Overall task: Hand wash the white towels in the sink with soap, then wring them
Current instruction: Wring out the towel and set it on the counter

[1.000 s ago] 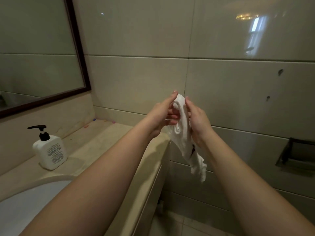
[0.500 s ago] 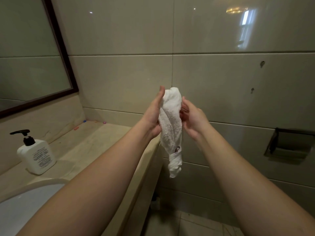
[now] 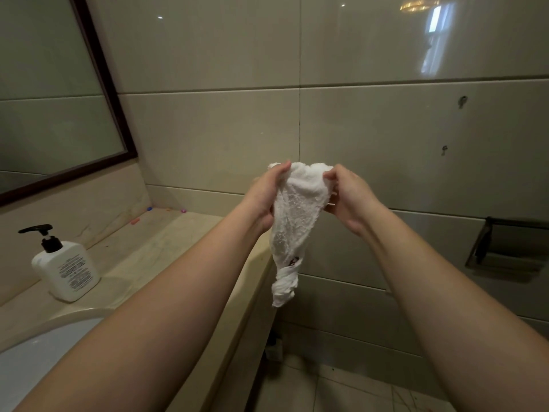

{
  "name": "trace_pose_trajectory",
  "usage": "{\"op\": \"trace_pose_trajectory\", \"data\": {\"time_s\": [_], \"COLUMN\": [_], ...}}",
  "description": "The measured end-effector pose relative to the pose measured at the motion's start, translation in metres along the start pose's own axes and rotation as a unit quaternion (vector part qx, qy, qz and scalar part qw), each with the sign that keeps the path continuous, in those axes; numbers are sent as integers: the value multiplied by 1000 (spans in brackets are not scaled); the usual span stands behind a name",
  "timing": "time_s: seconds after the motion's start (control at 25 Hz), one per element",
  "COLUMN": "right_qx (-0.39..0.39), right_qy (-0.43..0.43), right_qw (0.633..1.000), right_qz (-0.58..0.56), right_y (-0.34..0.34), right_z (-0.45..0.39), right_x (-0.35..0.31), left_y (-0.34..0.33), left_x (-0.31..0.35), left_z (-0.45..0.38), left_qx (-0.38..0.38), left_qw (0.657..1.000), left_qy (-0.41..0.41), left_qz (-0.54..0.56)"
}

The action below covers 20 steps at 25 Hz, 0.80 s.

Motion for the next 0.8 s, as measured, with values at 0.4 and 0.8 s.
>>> {"op": "trace_pose_trajectory", "data": {"time_s": [0.4,0.8], "right_qx": [30,52], "right_qy": [-36,-20], "right_qw": [998,998], "right_qz": [-41,31], "right_y": [-5,-12], "right_z": [5,-5], "right_x": [15,11], "left_y": [0,-4], "left_x": [-15,-17], "left_z": [-13,3], "left_qx": [64,-55], "left_qw": [998,984], "left_qy": [-11,95], "left_qz": [4,-140]}}
Point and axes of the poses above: each hand's wrist, its own z-axis away from the middle knuckle, its own y-axis out of the back of the hand, x = y × z, the point moved 5 cm from there along -z, towards the middle knuckle, and after that the axes turned 1 degree about -y, right-handed, at the moved point
